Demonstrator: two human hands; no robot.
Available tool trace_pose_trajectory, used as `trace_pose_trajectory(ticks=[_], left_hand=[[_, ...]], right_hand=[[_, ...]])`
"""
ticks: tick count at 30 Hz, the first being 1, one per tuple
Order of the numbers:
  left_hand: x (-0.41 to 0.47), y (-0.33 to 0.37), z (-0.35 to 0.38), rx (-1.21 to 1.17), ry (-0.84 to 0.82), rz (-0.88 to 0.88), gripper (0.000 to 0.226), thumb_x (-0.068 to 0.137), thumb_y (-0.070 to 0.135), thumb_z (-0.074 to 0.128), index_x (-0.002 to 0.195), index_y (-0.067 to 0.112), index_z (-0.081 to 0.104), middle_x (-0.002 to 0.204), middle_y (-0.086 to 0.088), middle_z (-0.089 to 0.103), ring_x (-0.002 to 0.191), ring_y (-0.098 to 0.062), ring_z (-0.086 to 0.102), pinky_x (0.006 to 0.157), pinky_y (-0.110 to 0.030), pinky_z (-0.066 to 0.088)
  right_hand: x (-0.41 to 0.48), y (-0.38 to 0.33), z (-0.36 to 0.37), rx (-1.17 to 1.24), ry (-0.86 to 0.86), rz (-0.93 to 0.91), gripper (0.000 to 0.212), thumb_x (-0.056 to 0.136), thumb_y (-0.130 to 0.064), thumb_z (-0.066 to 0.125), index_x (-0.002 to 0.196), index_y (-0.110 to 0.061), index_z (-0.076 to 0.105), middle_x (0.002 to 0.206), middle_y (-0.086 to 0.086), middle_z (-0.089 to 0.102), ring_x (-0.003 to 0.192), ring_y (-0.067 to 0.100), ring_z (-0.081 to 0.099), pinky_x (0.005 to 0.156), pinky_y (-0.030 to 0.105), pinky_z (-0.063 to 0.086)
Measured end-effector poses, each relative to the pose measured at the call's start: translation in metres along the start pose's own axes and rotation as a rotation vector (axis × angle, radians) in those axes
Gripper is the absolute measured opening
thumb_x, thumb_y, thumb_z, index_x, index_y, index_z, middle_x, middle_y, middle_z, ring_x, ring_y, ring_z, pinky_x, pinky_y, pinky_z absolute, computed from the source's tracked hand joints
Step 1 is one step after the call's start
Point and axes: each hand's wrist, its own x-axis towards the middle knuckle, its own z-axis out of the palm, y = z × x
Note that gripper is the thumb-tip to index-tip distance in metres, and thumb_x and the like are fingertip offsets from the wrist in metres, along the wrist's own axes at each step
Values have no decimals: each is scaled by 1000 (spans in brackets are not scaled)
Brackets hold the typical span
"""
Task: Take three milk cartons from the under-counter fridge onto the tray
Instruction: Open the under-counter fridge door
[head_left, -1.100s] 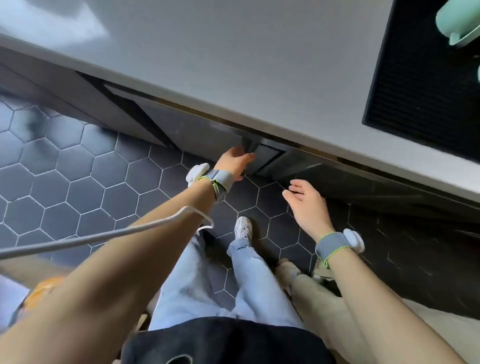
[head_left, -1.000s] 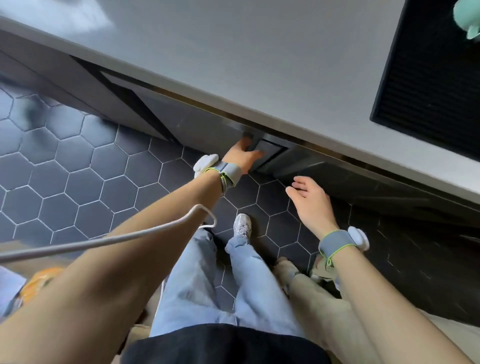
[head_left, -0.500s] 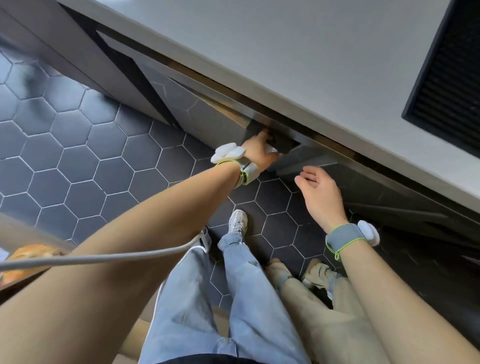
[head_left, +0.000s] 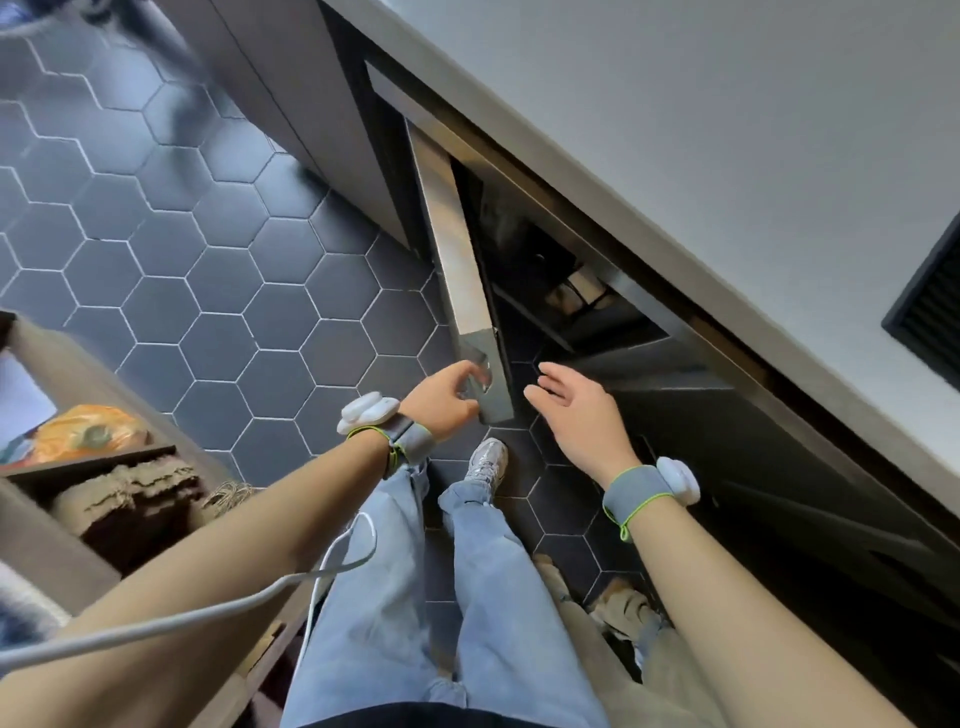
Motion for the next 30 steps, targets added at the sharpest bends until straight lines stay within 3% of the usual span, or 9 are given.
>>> trace_pose_trajectory(ticks=[3, 6, 12, 15, 17, 18, 22, 27, 30], left_hand=[[-12, -22, -14, -130, 45, -41, 42, 89, 7, 48, 129, 17, 59, 124, -14, 67, 111, -37, 61, 93, -33, 49], [-22, -40, -21, -294, 94, -84, 40, 94, 14, 50, 133, 19, 59, 124, -11, 68, 119, -29, 62, 103, -40, 47], [-41, -90, -45, -381, 203, -165, 55, 86, 33, 72, 136, 18, 54, 132, -5, 66, 118, -22, 65, 108, -39, 44], [-44, -117, -70, -459, 252, -204, 49, 85, 29, 74, 129, 14, 60, 128, -6, 68, 116, -26, 66, 107, -41, 46], [-46, -134, -94, -466, 290, -225, 46, 84, 30, 74, 126, 16, 63, 130, -3, 66, 118, -26, 64, 104, -43, 48], [-45, -144, -108, -478, 304, -241, 46, 84, 31, 74, 127, 17, 63, 132, -1, 65, 119, -26, 63, 102, -44, 50], [-38, -179, -154, -697, 305, -274, 48, 81, 27, 79, 124, 15, 63, 124, 4, 58, 111, -27, 67, 88, -50, 59], [-18, -215, -230, -912, 379, -298, 51, 77, 19, 83, 123, 10, 63, 127, -5, 56, 99, -19, 66, 91, -48, 58], [-1, -222, -278, -932, 423, -282, 48, 77, 17, 83, 120, 7, 64, 117, -5, 58, 88, -16, 61, 95, -50, 56]], right_hand=[[4, -20, 32, -64, -87, -30, 52, 91, -35, 68, 140, -19, 59, 134, 7, 69, 119, 14, 66, 105, 28, 47], [8, -36, 54, -150, -63, -48, 51, 91, -40, 66, 138, -20, 62, 124, 6, 74, 117, 18, 67, 97, 22, 43], [25, -77, 108, -193, -63, -1, 49, 89, -42, 65, 130, -16, 66, 87, 3, 79, 100, 30, 71, 98, 43, 52], [34, -104, 138, -135, -116, 44, 33, 87, -38, 71, 106, -11, 71, 87, 11, 78, 82, 28, 76, 74, 35, 59], [39, -124, 158, -68, -168, 78, 22, 88, -30, 72, 91, -9, 69, 86, 18, 77, 64, 22, 73, 52, 23, 51], [42, -135, 170, -49, -185, 97, 19, 89, -27, 72, 89, -9, 67, 89, 22, 77, 62, 23, 71, 50, 22, 48], [56, -176, 204, 54, -250, 216, 12, 91, -23, 71, 92, -14, 64, 93, 15, 76, 73, 24, 72, 72, 36, 52], [81, -233, 252, 258, -269, 324, 11, 92, -16, 71, 98, -13, 62, 85, 5, 73, 71, 18, 70, 66, 31, 54], [102, -261, 277, 355, -272, 371, 13, 91, -17, 72, 101, -11, 66, 87, 5, 73, 76, 19, 71, 78, 33, 57]])
